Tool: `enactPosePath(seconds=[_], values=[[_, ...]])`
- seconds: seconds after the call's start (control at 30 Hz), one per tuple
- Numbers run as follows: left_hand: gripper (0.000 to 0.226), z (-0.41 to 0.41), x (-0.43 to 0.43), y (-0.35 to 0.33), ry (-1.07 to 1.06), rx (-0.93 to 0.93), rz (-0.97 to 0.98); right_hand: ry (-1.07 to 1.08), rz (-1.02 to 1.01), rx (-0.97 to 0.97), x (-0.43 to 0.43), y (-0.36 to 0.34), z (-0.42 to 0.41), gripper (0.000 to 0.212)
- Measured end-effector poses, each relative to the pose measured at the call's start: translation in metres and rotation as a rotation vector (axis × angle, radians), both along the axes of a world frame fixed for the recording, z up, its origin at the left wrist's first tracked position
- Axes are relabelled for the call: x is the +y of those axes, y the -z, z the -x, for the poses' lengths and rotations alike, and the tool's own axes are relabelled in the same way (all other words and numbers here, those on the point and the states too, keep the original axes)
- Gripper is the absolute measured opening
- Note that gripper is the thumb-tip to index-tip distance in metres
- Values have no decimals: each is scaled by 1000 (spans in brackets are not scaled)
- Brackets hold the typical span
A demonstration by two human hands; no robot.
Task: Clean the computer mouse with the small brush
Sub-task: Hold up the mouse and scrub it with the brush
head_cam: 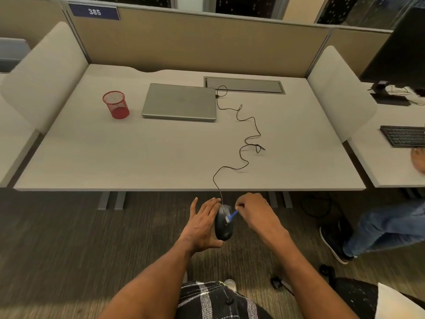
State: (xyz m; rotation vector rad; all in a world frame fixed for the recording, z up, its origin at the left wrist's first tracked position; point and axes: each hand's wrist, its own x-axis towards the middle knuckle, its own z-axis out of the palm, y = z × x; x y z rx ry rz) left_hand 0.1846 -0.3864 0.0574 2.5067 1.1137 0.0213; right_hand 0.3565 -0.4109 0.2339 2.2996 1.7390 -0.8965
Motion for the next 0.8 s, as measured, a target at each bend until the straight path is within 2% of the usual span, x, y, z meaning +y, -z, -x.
enactPosePath(seconds=[0.07,0.1,0.17,0.23,0.33,0.37,0.43,0.5,0.53,0.63,0.73,0.8], values=[[123,-1,1,-1,-19,-16,8,25,-140,0,-8,5,-1,19],[123,-2,2,-2,-35,-25,12,23,-131,2,-9,6,-1,19],[124,-2,3,-3,-62,-32,16,9,28,14,-7,5,0,20],[124,-1,2,-2,-65,-33,16,-6,76,22,-8,5,1,20],[124,-3,1,-2,-65,-58,25,37,-137,11,-16,6,0,21],[125,-4,1,-3,-66,-63,23,34,-128,7,-16,5,0,21],[125,-7,2,-4,-70,-69,18,8,73,-4,-11,1,3,23],[125,-8,2,-5,-74,-70,24,-13,151,-22,-11,3,7,24],[125,-8,3,-5,-72,-68,26,-23,139,-31,-11,4,7,23],[124,-7,2,-5,-72,-71,23,8,-70,-91,-17,9,4,17],[124,-6,1,-4,-70,-59,16,11,76,-82,-15,8,0,20],[125,-5,1,-3,-66,-42,19,0,78,-49,-17,11,-2,21]])
